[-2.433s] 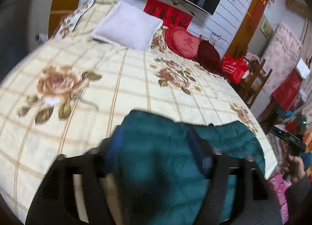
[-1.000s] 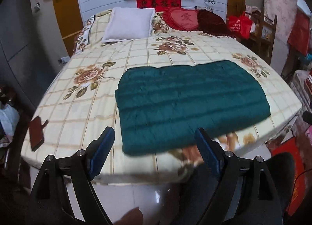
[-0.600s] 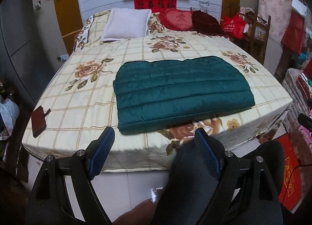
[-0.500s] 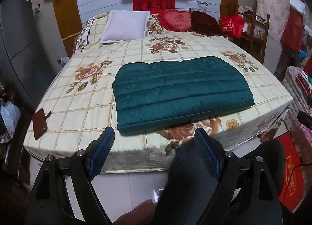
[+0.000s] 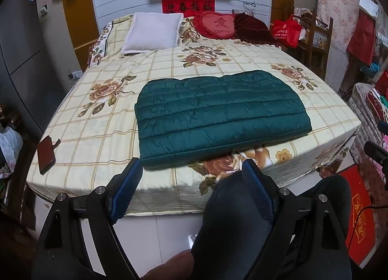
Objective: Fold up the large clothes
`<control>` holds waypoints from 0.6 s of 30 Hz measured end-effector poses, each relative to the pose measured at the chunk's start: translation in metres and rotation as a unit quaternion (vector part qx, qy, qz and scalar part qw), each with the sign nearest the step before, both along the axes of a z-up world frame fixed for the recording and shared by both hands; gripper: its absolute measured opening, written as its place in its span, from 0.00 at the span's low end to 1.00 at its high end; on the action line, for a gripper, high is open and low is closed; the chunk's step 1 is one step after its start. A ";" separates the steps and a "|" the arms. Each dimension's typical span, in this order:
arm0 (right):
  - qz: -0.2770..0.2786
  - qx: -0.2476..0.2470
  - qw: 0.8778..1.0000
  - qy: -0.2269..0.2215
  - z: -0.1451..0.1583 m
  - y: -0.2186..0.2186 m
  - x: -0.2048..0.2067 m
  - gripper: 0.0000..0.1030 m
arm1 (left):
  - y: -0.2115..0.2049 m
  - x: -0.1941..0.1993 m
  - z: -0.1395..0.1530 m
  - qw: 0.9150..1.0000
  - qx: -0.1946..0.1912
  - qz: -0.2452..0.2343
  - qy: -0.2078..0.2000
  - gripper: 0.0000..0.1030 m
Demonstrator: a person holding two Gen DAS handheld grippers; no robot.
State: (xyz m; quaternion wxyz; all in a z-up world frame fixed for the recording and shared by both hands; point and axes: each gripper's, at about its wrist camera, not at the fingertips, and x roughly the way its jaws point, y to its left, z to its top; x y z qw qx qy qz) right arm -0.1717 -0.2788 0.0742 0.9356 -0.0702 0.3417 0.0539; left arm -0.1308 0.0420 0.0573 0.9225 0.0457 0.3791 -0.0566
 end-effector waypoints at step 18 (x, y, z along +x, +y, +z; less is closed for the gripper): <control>0.007 0.008 1.000 -0.001 -0.002 0.006 0.000 0.87 | -0.002 0.001 -0.001 1.000 -0.001 0.001 0.001 0.82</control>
